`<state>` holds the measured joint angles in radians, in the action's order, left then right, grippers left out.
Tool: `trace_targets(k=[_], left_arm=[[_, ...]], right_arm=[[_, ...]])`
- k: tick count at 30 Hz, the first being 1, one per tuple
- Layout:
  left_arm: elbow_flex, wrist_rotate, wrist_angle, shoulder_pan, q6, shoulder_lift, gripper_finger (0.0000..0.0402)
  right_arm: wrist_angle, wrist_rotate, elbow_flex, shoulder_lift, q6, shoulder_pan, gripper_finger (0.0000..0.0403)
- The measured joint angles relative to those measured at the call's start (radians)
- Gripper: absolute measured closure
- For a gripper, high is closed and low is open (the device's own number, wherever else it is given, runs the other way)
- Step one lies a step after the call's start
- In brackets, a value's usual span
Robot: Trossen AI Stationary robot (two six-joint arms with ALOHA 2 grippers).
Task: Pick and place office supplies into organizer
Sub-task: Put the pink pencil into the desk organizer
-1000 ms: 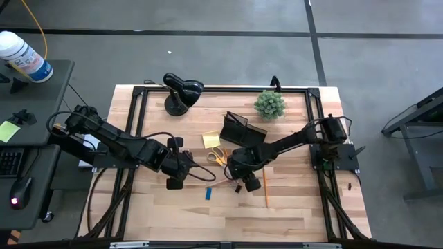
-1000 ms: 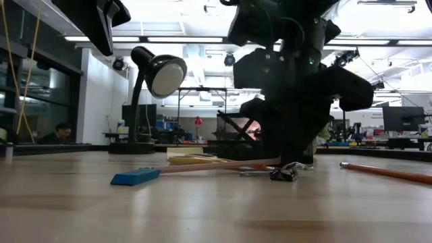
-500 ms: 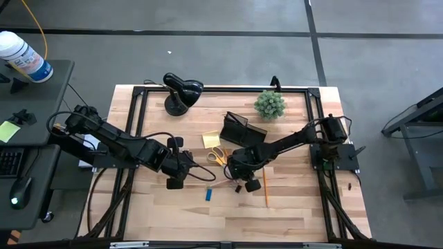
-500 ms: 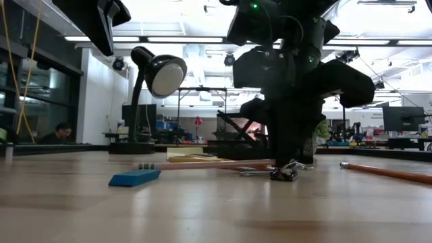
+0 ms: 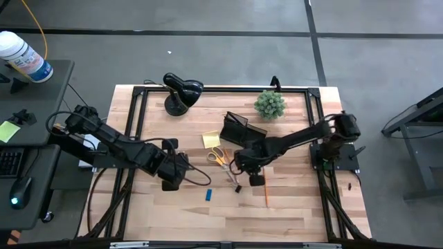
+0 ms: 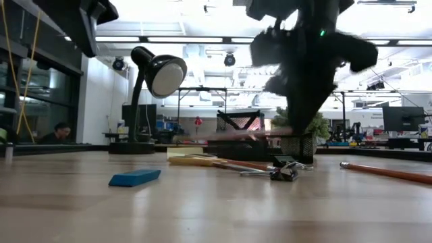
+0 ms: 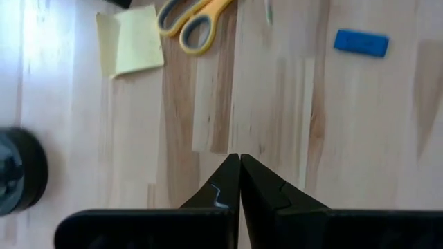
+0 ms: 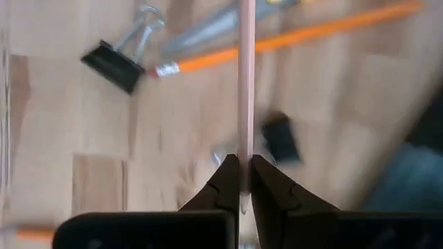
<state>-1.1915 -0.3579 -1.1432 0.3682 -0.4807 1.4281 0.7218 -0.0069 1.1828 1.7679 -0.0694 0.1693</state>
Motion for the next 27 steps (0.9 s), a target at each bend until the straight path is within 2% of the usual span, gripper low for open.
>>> trace_targets(k=[5,8,11,18,20,25,27], left_arm=[[0.000,-0.021,-0.049,0.034,-0.046,0.000,0.0401],[0.000,-0.031,-0.049,0.040,-0.048,0.000,0.0399],[0.000,-0.043,-0.049,0.039,-0.049,0.000,0.0399],[0.000,-0.071,-0.046,0.038,-0.047,0.000,0.0399],[0.000,-0.073,-0.045,0.038,-0.047,0.000,0.0399],[0.000,-0.073,-0.043,0.038,-0.048,0.000,0.0400],[0.000,-0.072,-0.040,0.038,-0.049,0.000,0.0399]], right_arm=[[0.234,0.132,0.052,-0.090,-0.044,-0.036,0.0390],[0.415,0.225,0.145,-0.102,-0.061,-0.089,0.0390],[0.558,0.256,0.263,-0.091,-0.060,-0.158,0.0390],[0.841,0.191,0.538,0.028,-0.103,-0.334,0.0390],[0.841,0.162,0.584,0.060,-0.110,-0.370,0.0390],[0.847,0.007,0.656,0.121,-0.136,-0.429,0.0390],[0.847,-0.014,0.667,0.137,-0.140,-0.437,0.0390]])
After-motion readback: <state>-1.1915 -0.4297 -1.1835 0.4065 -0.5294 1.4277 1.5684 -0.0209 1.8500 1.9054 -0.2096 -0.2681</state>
